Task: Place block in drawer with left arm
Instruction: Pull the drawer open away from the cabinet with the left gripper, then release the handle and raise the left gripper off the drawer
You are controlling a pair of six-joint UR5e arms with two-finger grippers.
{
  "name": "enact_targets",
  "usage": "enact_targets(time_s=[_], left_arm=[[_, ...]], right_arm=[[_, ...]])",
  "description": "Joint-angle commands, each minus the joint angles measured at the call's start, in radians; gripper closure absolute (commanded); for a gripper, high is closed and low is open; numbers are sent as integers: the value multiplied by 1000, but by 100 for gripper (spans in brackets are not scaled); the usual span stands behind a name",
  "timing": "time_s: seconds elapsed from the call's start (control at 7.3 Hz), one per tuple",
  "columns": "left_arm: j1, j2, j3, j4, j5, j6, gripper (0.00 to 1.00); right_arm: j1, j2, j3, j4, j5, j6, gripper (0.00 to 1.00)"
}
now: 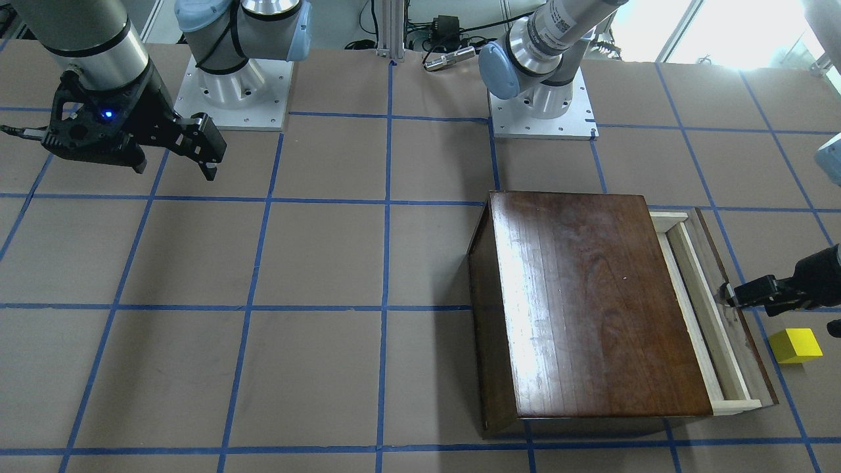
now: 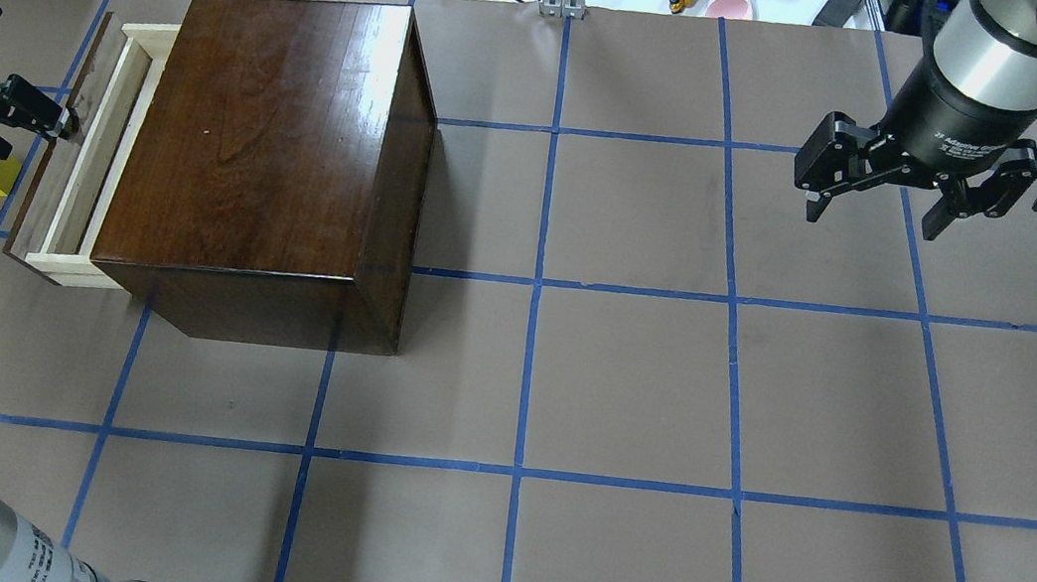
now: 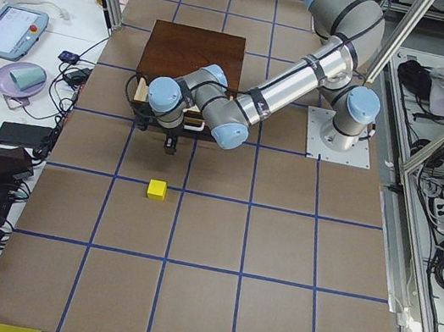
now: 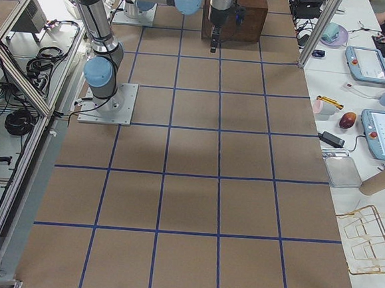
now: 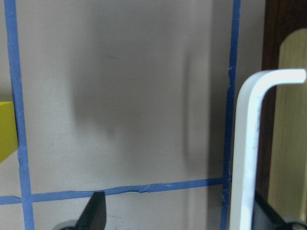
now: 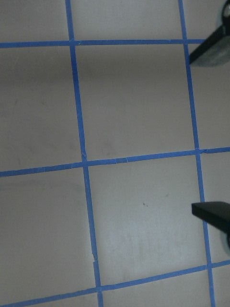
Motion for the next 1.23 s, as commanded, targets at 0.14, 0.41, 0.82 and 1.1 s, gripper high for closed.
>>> enact_targets(time_s=[0.14,0.41,0.82,1.1], left_arm=[[1,8,0,0,3,0,2],[1,8,-1,0,3,-2,2],[1,8,0,0,8,-2,2],[-1,16,0,0,26,-2,2]], right_arm=[[0,0,0,0,0,0,0],[0,0,0,0,0,0,0],[0,0,0,0,0,0,0],[0,0,0,0,0,0,0]])
